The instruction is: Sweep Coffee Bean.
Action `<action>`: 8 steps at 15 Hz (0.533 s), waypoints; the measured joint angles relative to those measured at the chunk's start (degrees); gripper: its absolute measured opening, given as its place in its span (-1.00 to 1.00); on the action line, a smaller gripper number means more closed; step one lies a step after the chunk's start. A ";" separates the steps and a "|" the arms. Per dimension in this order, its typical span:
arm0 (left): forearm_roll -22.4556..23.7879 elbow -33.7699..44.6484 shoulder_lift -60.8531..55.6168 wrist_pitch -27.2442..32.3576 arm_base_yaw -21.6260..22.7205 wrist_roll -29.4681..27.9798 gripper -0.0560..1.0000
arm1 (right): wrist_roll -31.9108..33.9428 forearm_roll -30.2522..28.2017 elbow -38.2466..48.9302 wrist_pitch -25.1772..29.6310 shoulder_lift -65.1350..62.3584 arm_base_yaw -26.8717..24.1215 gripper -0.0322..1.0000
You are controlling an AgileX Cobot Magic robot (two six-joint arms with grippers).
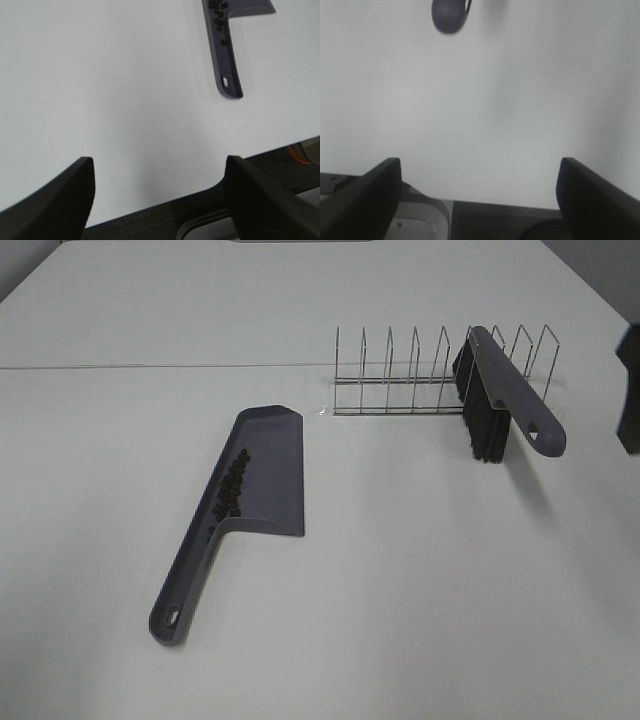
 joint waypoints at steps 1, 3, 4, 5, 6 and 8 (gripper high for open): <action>-1.09 2.01 -3.50 1.38 0.00 1.55 0.41 | 0.00 0.00 4.24 0.00 -4.01 0.00 0.60; -3.04 4.53 -8.65 3.32 0.00 4.87 0.41 | 0.00 0.00 10.71 0.11 -10.54 0.00 0.60; -4.93 6.07 -11.17 4.01 0.00 8.02 0.41 | 0.00 0.00 13.92 0.17 -14.55 0.00 0.60; -7.39 6.93 -13.24 4.01 0.00 11.17 0.41 | 0.00 0.00 16.84 0.23 -18.74 0.00 0.60; -9.57 7.16 -14.95 3.78 0.00 14.78 0.41 | 0.00 0.00 19.71 -0.17 -22.98 0.00 0.60; -12.72 7.79 -16.50 0.74 0.00 21.72 0.41 | -0.17 -0.11 26.30 -3.61 -37.07 0.00 0.60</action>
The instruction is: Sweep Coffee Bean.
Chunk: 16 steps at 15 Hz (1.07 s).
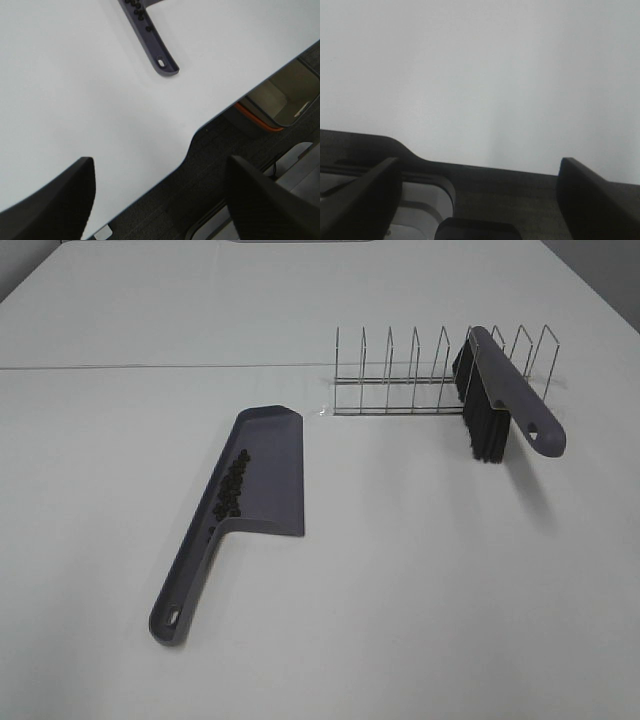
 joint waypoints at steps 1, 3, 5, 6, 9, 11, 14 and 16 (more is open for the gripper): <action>-0.40 0.40 0.00 -1.15 0.00 0.52 0.41 | -0.06 -0.11 0.92 -0.46 -1.89 0.00 0.60; -1.49 1.20 0.00 -2.92 0.00 1.15 0.41 | -0.46 -1.78 3.38 -2.01 -10.89 0.00 0.60; -1.83 1.43 0.00 -3.04 0.00 1.83 0.41 | -0.46 -3.78 5.27 -3.67 -17.88 0.00 0.60; -1.95 1.43 0.00 -3.04 0.00 2.12 0.41 | -0.46 -4.47 6.30 -4.13 -21.20 0.00 0.60; -2.23 1.66 0.00 -2.98 0.00 2.52 0.41 | -0.92 -4.76 8.02 -4.81 -27.96 0.00 0.60; -2.35 1.66 0.00 -2.98 0.00 2.52 0.41 | -1.03 -4.76 8.19 -4.76 -28.42 0.00 0.60; -2.64 1.66 0.00 -2.98 0.00 2.52 0.41 | -1.15 -4.76 8.19 -4.76 -28.42 0.00 0.60; -2.64 1.66 0.00 -2.98 0.00 2.52 0.41 | -1.15 -4.76 8.19 -4.76 -28.42 0.00 0.60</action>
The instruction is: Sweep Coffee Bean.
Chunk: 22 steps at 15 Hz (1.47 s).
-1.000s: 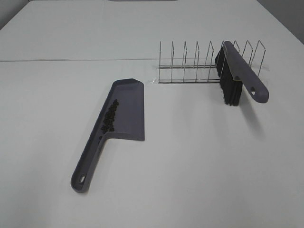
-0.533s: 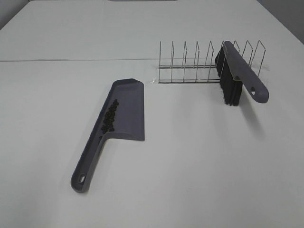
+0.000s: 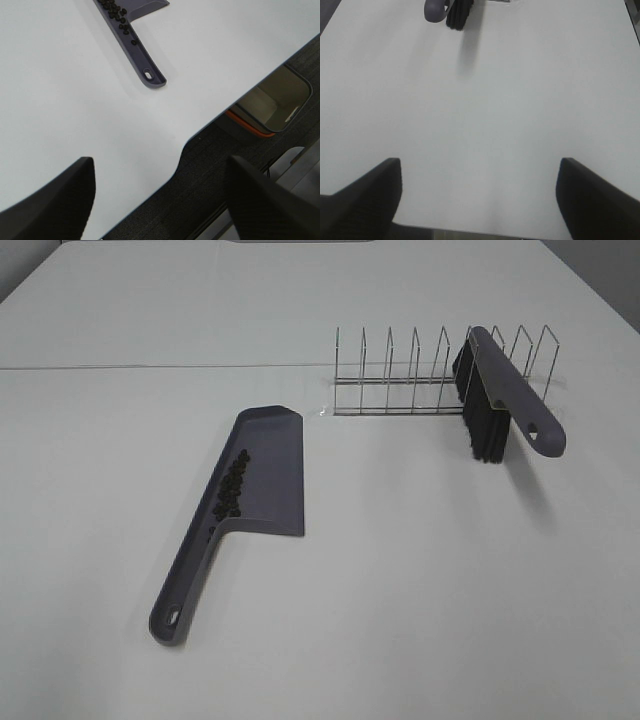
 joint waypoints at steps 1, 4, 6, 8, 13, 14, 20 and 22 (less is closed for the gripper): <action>-0.06 0.00 0.00 0.00 0.00 0.00 0.41 | 0.00 0.00 0.00 0.00 0.00 0.00 0.60; -0.06 0.00 0.00 0.00 0.00 0.00 0.41 | -0.11 0.00 0.00 0.00 0.00 0.00 0.60; -0.06 0.00 0.00 0.00 0.00 0.00 0.41 | -0.29 0.06 0.00 0.00 0.00 0.00 0.60; -0.06 0.00 0.00 0.00 0.00 0.00 0.41 | -2.52 1.09 0.00 0.00 0.00 0.00 0.60; -0.06 0.00 0.00 0.00 0.00 0.00 0.41 | -4.76 2.64 0.00 0.00 0.00 0.00 0.60; -0.06 0.00 0.00 0.00 0.17 0.00 0.41 | -4.76 2.64 0.00 0.00 0.00 0.00 0.60; 0.00 0.00 -0.40 0.00 16.04 0.00 0.41 | -4.70 2.64 0.00 0.00 0.00 0.00 0.60; 0.00 0.00 -2.58 0.00 20.17 0.00 0.41 | -4.70 2.64 0.00 0.00 0.00 0.00 0.60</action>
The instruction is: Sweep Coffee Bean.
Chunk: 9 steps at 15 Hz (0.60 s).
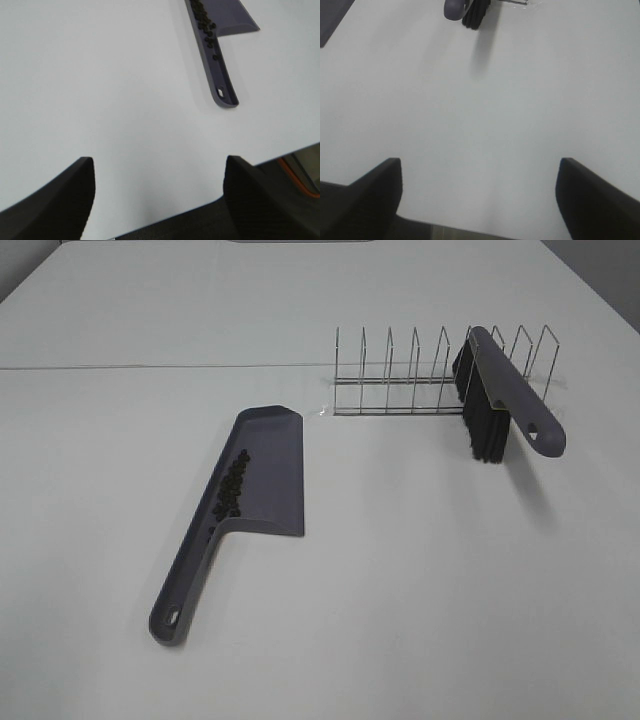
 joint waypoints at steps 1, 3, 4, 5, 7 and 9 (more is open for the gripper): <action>0.00 0.00 -2.06 0.00 1.89 0.00 0.41 | 0.00 0.06 0.00 0.00 0.00 0.00 0.60; 0.00 0.00 -8.77 0.00 2.92 0.00 0.41 | 0.00 0.06 0.00 0.00 0.00 0.00 0.60; 0.00 0.00 -9.68 0.00 2.92 0.00 0.41 | 0.00 0.06 0.00 0.00 0.00 -0.29 0.60; 0.00 0.00 -11.06 0.11 2.92 0.00 0.41 | 0.00 0.11 0.00 0.00 0.00 -1.66 0.60; 0.00 0.00 -13.06 0.11 2.92 0.00 0.41 | 0.00 0.11 0.00 0.00 0.00 -7.28 0.60; 0.00 0.00 -13.87 0.11 2.92 0.00 0.41 | 0.00 0.11 0.00 -0.06 0.00 -11.63 0.60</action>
